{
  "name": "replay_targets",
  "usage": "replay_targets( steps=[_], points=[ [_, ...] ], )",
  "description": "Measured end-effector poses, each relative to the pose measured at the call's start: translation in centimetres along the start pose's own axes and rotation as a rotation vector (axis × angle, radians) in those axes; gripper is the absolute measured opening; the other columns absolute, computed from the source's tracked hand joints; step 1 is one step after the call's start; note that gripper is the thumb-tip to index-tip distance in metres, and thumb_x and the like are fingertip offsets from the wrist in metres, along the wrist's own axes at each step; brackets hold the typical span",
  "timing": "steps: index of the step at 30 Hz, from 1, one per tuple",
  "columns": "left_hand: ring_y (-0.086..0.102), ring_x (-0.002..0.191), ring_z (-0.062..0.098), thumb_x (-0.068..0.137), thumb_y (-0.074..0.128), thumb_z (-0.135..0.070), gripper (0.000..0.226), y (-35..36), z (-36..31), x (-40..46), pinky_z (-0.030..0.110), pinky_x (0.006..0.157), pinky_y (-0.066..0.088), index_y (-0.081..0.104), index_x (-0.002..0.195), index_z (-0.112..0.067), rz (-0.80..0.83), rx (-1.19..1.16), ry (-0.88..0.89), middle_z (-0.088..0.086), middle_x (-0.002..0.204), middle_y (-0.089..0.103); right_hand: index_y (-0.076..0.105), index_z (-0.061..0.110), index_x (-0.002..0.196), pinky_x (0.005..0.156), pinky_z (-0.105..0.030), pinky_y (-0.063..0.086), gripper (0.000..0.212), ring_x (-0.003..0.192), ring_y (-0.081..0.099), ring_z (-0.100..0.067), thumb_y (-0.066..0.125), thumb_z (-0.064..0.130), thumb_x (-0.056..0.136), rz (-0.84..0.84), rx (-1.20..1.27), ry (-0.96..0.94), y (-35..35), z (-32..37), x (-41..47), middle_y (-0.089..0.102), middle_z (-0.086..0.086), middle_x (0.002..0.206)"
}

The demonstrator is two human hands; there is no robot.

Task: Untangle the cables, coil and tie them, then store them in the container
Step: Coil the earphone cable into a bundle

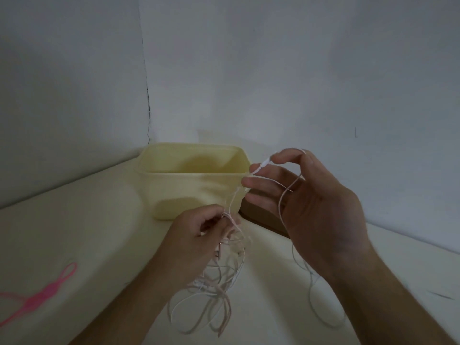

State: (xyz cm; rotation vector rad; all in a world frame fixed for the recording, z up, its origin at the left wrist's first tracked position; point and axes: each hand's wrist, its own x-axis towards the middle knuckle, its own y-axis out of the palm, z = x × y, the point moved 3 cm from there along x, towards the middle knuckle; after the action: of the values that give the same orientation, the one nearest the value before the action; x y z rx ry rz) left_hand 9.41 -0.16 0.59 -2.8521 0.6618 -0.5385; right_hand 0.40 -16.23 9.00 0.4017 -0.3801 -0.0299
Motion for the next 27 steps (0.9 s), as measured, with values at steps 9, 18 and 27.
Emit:
replay_targets(
  steps=[9, 18, 27],
  points=[
    [0.051, 0.053, 0.012, 0.101, 0.063, -0.012, 0.029, -0.8, -0.1, 0.3, 0.019, 0.052, 0.042, 0.074, 0.076, -0.003, -0.094, -0.265, -0.111, 0.005, 0.057, 0.056, 0.059, 0.017, 0.107, 0.051, -0.027, 0.041, 0.015, 0.06, 0.056, -0.012, 0.065, 0.011, 0.095, -0.379, -0.793, 0.428, -2.2, -3.2, -0.2, 0.068, 0.0, 0.08],
    [0.044, 0.06, 0.019, 0.085, 0.069, -0.027, 0.021, -0.5, -0.1, 0.1, 0.035, 0.059, 0.034, 0.071, 0.068, -0.015, -0.108, -0.17, -0.089, 0.009, 0.061, 0.051, 0.064, 0.04, 0.102, 0.078, -0.011, 0.041, 0.03, 0.092, 0.053, 0.005, 0.081, 0.054, 0.083, 0.032, -1.197, 0.089, 1.7, -3.4, -1.1, 0.049, 0.02, 0.112],
    [0.051, 0.059, 0.023, 0.097, 0.062, -0.007, 0.036, -0.9, -0.6, 0.0, 0.025, 0.058, 0.046, 0.074, 0.065, -0.018, -0.043, -0.131, -0.072, 0.005, 0.055, 0.046, 0.069, 0.027, 0.082, 0.059, -0.017, 0.045, 0.016, 0.059, 0.055, -0.001, 0.081, 0.031, 0.092, -0.039, -1.199, 0.091, 0.4, -3.7, -0.6, 0.069, 0.018, 0.082]
  ],
)
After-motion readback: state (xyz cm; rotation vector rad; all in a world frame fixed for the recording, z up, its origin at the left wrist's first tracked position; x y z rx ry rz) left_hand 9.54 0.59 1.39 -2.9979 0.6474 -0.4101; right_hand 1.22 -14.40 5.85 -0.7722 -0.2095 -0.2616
